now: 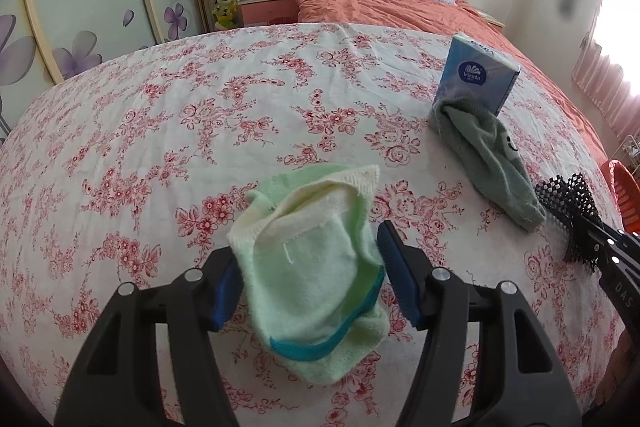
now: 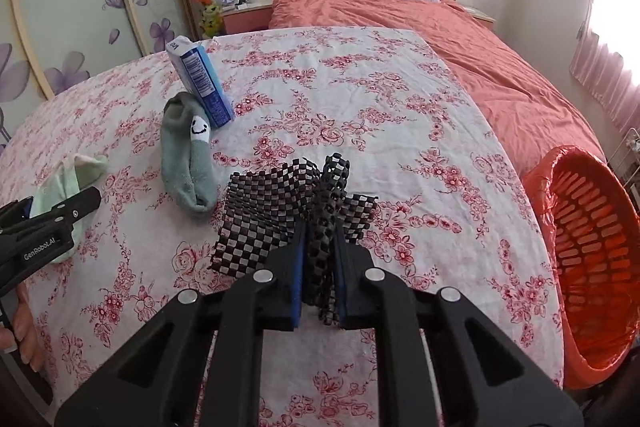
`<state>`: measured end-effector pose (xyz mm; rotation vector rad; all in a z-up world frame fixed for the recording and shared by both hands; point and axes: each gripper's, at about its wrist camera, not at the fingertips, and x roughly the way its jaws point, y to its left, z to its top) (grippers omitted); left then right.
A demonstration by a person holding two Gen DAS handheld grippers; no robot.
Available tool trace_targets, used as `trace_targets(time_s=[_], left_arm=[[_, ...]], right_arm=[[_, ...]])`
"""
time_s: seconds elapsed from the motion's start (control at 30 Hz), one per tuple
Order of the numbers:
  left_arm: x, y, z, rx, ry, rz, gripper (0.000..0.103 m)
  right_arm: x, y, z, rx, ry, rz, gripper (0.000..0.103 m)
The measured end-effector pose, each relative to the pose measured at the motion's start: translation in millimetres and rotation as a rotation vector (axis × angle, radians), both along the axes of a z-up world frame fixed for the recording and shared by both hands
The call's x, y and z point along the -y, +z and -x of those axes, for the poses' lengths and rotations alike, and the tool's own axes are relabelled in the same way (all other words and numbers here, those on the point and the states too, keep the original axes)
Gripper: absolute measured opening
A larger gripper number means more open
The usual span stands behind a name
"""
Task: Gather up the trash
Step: 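Lift the mint sock with the left gripper while the right lifts the mesh mat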
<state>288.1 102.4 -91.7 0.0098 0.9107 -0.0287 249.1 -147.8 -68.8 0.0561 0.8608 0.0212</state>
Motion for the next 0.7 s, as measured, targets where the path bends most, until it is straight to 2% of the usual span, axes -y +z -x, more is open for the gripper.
trace_targets(time_s=[0.17, 0.3, 0.53, 0.7], left_arm=[[-8.8, 0.9, 2.0, 0.007, 0.021, 0.045, 0.061], [-13.6, 1.8, 3.0, 0.012, 0.034, 0.076, 0.061], [-4.9, 1.2, 0.6, 0.001, 0.036, 0.014, 0.061], [-3.2, 0.8, 0.6, 0.000, 0.036, 0.009, 0.061]], right_arm=[[0.0, -0.3, 0.1, -0.001, -0.003, 0.005, 0.013], [4.4, -0.6, 0.3, -0.002, -0.005, -0.027, 0.014], [7.6, -1.6, 0.4, -0.002, -0.004, -0.050, 0.015], [7.3, -1.5, 0.6, -0.002, -0.003, -0.055, 0.015]])
